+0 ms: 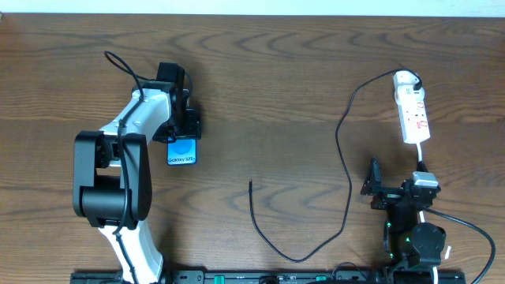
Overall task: Plug charger to phone and switch on socket
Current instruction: 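Lower the left gripper and close it on the phone's bottom edge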
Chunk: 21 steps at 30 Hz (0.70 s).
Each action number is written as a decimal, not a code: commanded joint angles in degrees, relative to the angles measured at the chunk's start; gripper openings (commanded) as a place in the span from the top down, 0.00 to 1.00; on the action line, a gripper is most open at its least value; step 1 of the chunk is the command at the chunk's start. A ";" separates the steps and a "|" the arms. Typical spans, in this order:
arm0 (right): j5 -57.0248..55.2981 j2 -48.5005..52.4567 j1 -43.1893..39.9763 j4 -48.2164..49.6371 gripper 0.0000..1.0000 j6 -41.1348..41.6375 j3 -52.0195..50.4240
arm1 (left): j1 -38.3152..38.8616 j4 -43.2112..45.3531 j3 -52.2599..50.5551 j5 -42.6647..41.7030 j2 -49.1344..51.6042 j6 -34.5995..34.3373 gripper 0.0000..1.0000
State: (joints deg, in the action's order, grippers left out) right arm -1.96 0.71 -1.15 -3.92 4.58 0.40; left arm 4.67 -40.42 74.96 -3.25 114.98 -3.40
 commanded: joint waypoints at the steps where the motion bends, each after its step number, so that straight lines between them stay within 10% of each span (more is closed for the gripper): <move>1: -0.48 -0.22 0.76 -0.17 0.01 0.72 -0.09 | 0.13 0.24 -2.49 1.36 2.80 -0.28 0.34; 21: -0.48 -0.22 0.76 -0.17 0.01 0.72 -0.09 | 0.13 0.24 -2.49 1.36 2.80 -0.28 0.50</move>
State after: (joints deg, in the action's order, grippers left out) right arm -1.96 0.71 -1.15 -3.92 4.58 0.38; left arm 4.67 -40.42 74.96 -3.25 114.98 -3.40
